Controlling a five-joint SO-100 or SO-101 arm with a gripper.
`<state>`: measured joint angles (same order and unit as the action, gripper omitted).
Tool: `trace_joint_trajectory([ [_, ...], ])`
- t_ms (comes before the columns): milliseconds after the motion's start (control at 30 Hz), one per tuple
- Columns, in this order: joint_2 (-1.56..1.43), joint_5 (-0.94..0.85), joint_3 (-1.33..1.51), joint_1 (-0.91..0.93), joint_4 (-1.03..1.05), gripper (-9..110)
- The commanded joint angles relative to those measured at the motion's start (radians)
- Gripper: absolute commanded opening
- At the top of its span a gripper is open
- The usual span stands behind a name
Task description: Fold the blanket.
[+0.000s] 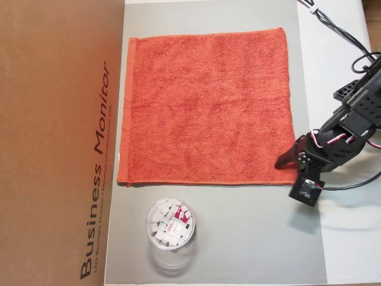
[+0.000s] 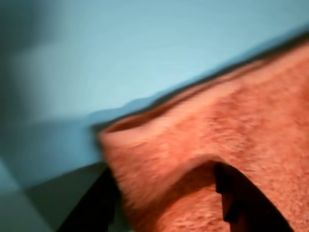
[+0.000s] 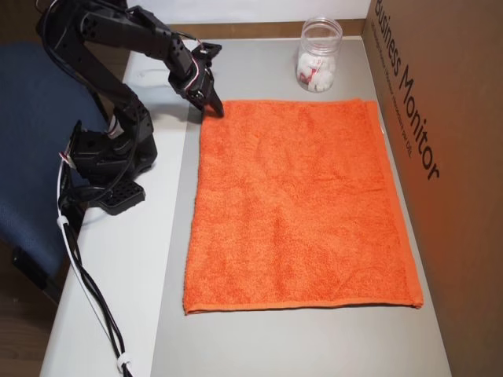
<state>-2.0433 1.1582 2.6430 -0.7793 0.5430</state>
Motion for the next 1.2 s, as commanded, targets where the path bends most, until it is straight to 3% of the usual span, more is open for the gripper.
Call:
trace_joint_trajectory([
  [0,0.008,0.020,0.006,0.037,-0.038,20],
  [400,0.009,0.075,0.011,0.041,-0.046,19],
  [667,0.002,0.060,0.011,0.089,-0.040,4],
  [1167,-0.095,0.072,0.075,0.086,-0.028,0],
])
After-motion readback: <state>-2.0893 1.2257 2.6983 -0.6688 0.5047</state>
